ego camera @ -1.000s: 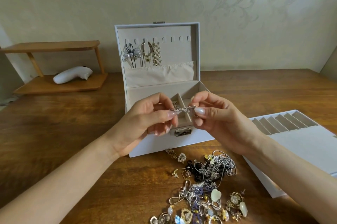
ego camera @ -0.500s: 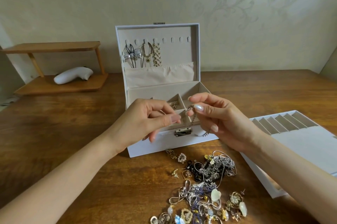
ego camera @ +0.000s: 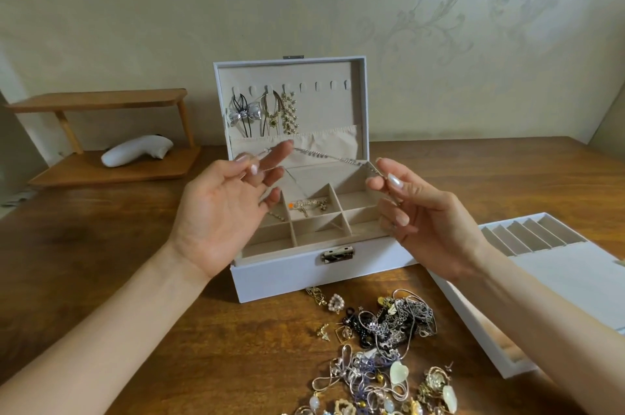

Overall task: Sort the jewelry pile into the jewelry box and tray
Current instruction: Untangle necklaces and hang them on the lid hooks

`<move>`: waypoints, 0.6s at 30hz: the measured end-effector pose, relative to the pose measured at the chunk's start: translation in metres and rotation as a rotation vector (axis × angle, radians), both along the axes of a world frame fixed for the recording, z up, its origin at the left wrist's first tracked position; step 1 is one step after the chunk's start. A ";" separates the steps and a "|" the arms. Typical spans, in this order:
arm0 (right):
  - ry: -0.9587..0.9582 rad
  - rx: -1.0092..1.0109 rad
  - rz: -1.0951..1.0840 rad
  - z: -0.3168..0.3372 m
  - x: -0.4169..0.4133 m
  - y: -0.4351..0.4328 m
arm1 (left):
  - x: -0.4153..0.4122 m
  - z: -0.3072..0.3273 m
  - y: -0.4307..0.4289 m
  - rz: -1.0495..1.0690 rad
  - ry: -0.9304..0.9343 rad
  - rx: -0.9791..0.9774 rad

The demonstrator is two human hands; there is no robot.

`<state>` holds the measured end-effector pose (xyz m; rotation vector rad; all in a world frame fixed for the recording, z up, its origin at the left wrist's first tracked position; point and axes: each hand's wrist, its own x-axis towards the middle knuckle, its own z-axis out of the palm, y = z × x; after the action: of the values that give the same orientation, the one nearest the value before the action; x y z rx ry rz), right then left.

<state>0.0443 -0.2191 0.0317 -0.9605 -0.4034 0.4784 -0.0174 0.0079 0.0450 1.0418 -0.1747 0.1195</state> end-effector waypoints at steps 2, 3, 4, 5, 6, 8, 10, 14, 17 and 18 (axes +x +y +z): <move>-0.002 -0.003 -0.002 0.000 0.000 0.001 | -0.001 0.000 0.002 0.035 -0.009 0.064; -0.004 -0.005 -0.003 -0.001 -0.001 0.002 | -0.001 0.000 0.002 0.043 -0.016 0.077; -0.005 -0.004 -0.008 0.000 -0.001 0.001 | 0.000 0.000 0.003 0.043 -0.023 0.070; -0.007 -0.005 -0.013 0.000 -0.001 0.001 | 0.001 0.000 0.004 0.041 -0.028 0.040; -0.016 -0.011 -0.017 0.000 -0.001 0.000 | 0.002 0.001 0.006 0.030 -0.039 0.001; -0.075 -0.062 -0.018 0.000 -0.001 0.000 | 0.007 0.004 0.011 -0.025 -0.091 -0.032; -0.172 -0.168 -0.023 0.001 0.000 0.000 | 0.015 0.016 0.014 -0.045 -0.119 0.070; -0.360 -0.483 -0.087 0.006 0.008 0.003 | 0.038 0.050 0.009 0.006 -0.164 0.530; -0.552 -0.725 -0.195 0.020 0.019 0.015 | 0.056 0.073 0.004 0.061 -0.146 0.902; -0.607 -0.729 -0.245 0.028 0.025 0.021 | 0.063 0.078 0.003 0.086 -0.136 1.012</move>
<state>0.0691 -0.1978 0.0594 -1.8524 -0.6628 0.0836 0.0456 0.0107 0.1230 2.0529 -0.3281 0.1863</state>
